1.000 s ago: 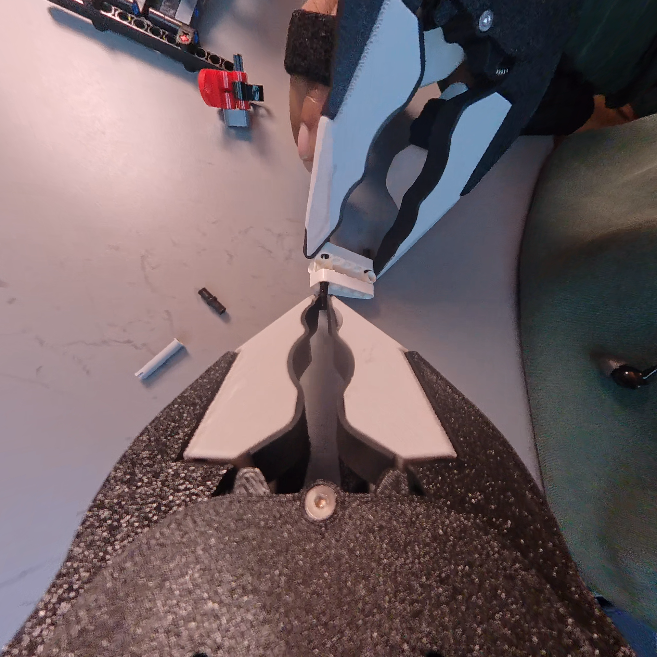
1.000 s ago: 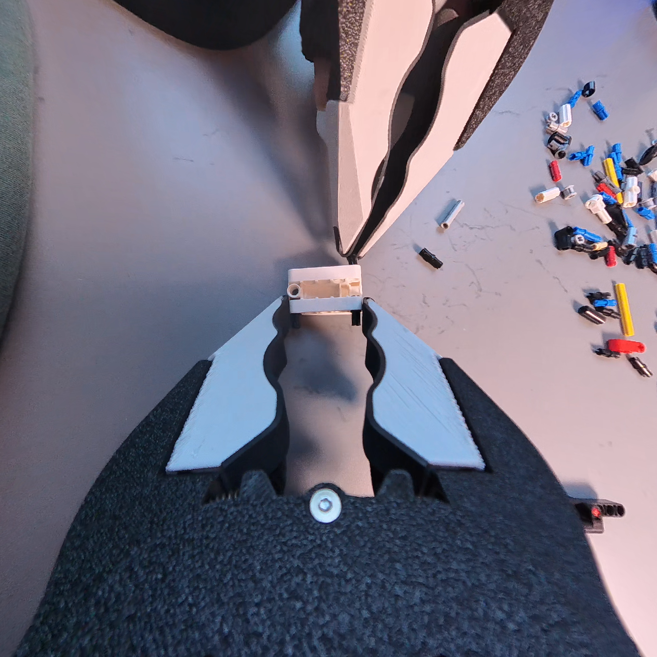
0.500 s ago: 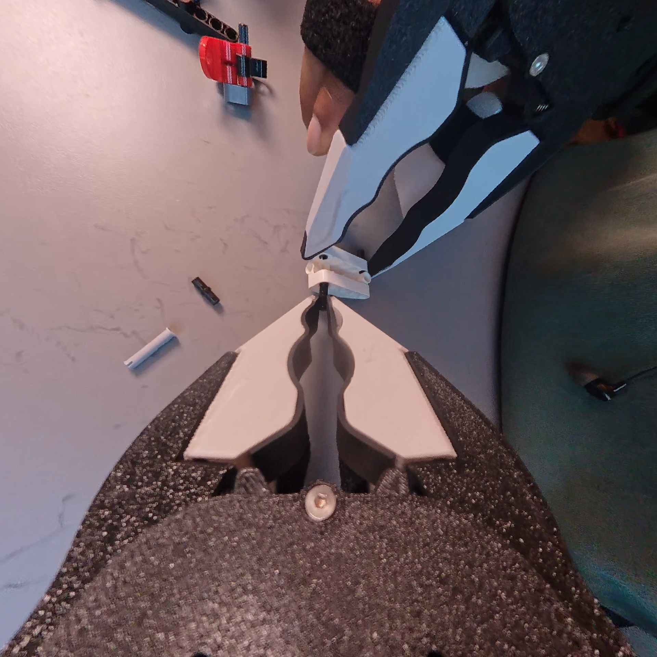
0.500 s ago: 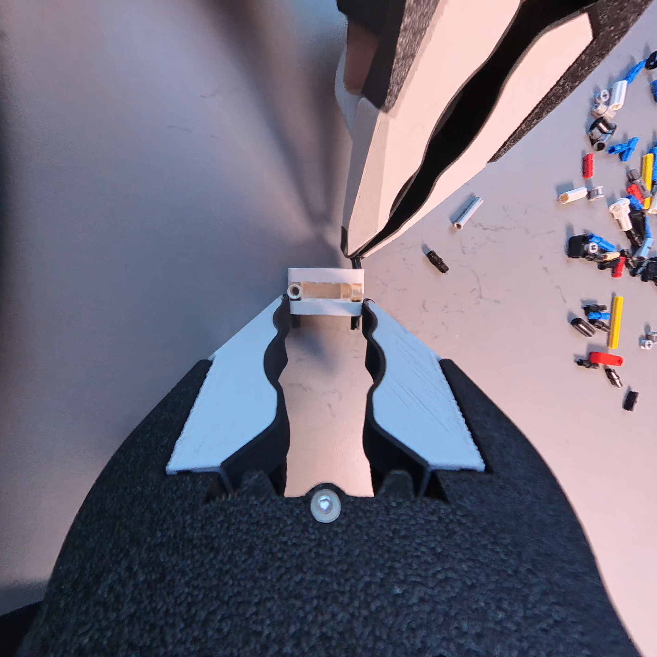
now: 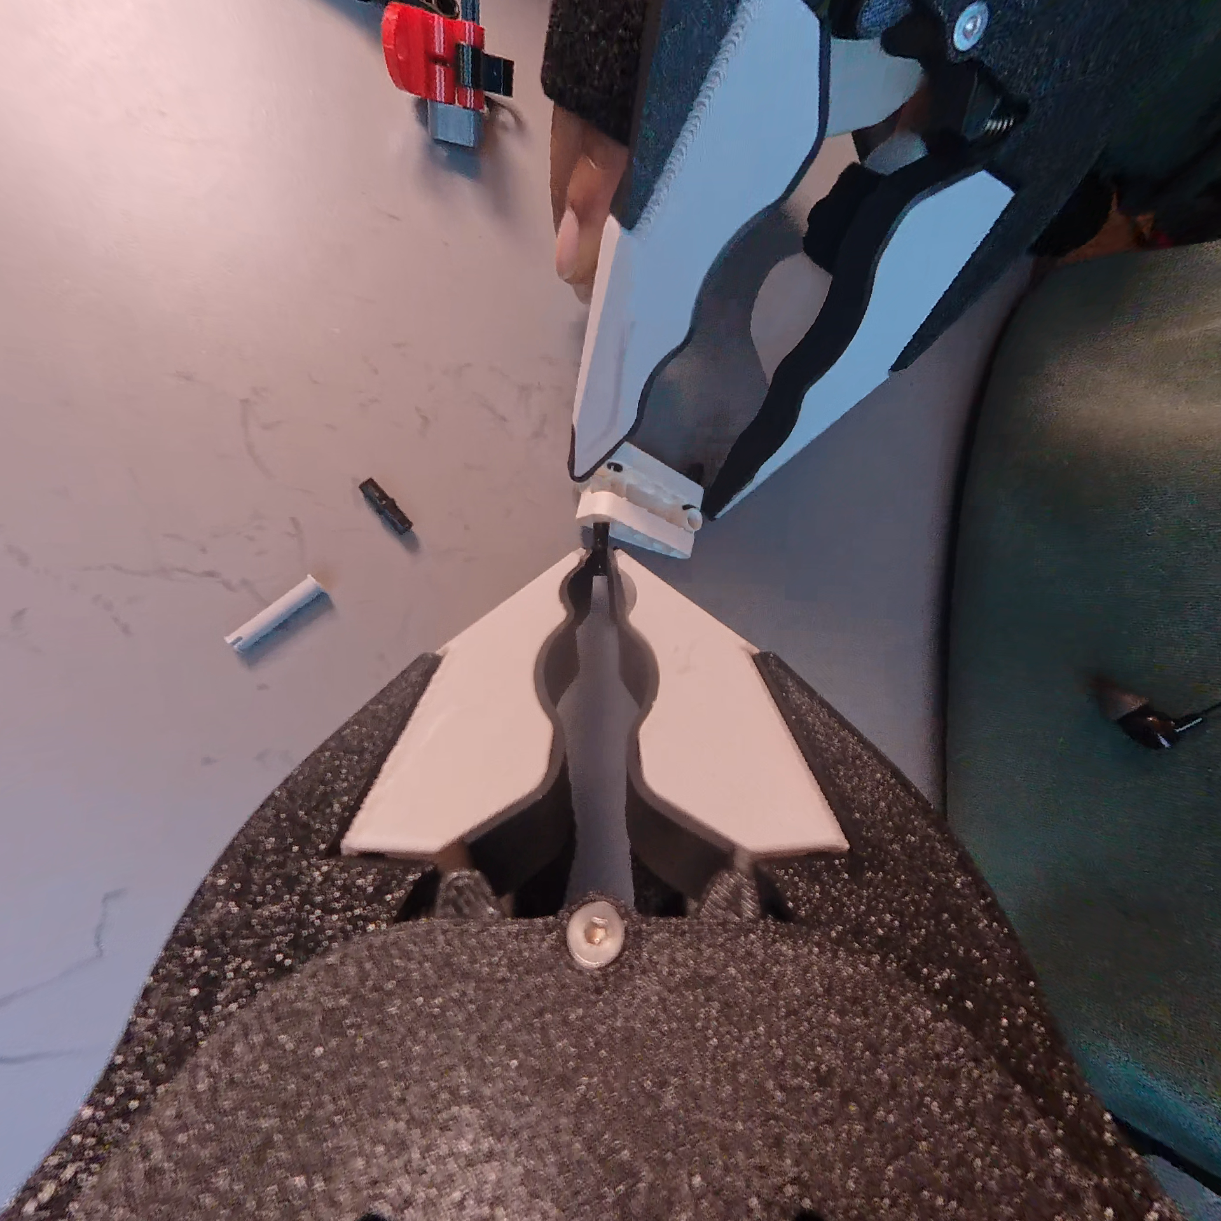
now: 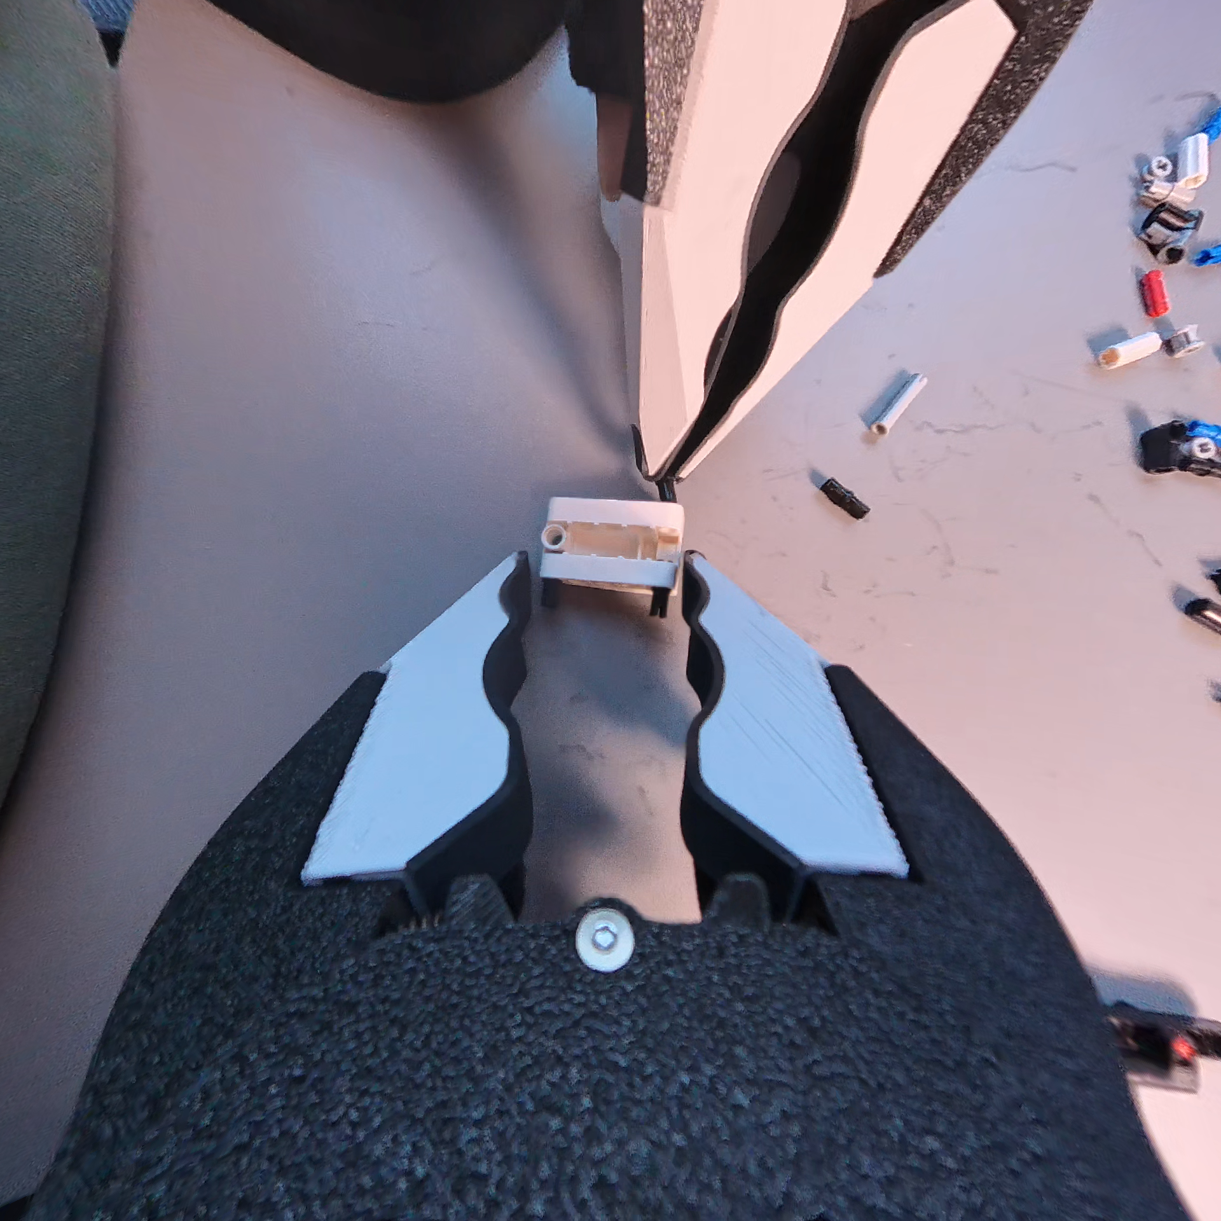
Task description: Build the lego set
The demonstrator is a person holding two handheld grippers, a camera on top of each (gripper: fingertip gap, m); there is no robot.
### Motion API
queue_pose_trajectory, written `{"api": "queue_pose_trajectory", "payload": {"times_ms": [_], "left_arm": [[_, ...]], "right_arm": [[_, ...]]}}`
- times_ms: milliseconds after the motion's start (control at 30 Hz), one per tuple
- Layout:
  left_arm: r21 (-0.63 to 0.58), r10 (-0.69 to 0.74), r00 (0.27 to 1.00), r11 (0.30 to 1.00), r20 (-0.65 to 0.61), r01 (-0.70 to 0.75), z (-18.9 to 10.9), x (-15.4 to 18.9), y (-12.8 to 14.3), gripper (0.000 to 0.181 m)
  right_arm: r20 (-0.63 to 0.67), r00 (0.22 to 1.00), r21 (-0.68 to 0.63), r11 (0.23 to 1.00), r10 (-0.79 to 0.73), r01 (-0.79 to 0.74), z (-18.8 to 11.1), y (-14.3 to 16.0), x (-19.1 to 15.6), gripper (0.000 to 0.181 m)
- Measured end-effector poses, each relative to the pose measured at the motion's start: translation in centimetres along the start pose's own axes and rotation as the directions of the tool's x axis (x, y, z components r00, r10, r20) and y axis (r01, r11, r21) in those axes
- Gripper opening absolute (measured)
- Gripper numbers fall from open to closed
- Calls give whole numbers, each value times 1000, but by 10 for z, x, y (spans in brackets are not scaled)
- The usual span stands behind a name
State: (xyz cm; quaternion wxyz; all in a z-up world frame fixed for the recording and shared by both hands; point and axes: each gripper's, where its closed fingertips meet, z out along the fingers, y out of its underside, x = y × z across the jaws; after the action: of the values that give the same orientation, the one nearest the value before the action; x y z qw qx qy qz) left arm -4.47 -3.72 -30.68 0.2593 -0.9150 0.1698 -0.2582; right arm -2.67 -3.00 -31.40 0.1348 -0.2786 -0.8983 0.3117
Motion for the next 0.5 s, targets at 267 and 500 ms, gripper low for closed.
{"api": "queue_pose_trajectory", "payload": {"times_ms": [267, 500], "left_arm": [[-27, 40, 999, 999, -17, -40, -2, 1, 1, 4], [-116, 72, 996, 990, -50, -77, -3, 1, 1, 4]], "right_arm": [[-1, 1000, 97, 995, -16, 16, 3, -4, -1, 42], [19, 999, 52, 998, -35, 34, 4, -4, -1, 41]]}}
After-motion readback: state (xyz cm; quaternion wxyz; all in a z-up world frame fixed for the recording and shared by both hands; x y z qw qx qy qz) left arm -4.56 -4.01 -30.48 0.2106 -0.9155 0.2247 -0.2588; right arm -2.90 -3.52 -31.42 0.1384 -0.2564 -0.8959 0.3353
